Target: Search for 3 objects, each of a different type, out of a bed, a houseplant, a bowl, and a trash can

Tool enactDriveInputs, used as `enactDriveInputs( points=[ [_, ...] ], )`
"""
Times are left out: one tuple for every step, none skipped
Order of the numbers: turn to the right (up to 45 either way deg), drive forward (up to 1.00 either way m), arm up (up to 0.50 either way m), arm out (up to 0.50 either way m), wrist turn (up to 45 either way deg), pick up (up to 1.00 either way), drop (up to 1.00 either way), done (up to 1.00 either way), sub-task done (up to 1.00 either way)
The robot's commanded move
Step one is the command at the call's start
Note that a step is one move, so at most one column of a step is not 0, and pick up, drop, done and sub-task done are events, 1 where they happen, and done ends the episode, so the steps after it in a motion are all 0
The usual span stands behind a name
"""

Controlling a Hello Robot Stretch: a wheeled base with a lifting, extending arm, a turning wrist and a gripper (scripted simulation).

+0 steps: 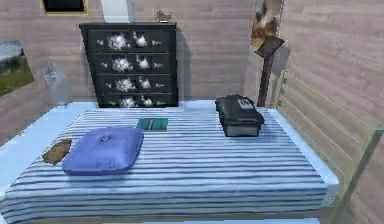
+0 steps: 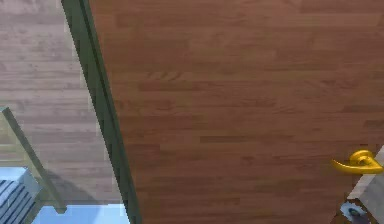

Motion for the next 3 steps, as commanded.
enactDriveInputs(
  points=[
    [-45.0,0.00,0.00,0.00,0.0,0.00,0.00,0.00,0.00],
    [-18.0,0.00,0.00,0.00,0.0,0.00,0.00,0.00,0.00],
    [0.0,1.00,0.00,0.00,0.0,0.00,0.00,0.00,0.00]
  ],
)
